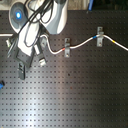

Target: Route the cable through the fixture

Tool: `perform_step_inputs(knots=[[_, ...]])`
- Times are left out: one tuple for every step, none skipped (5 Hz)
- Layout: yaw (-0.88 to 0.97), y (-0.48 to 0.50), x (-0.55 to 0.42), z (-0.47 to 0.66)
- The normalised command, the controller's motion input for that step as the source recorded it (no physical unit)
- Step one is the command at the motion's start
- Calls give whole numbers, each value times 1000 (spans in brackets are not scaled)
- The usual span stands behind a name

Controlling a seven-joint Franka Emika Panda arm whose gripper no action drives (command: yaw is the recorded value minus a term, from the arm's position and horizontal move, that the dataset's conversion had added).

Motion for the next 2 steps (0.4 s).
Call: perform_step_inputs(knots=[[6, -183, -130, 191], [-26, -193, -175, 8]])
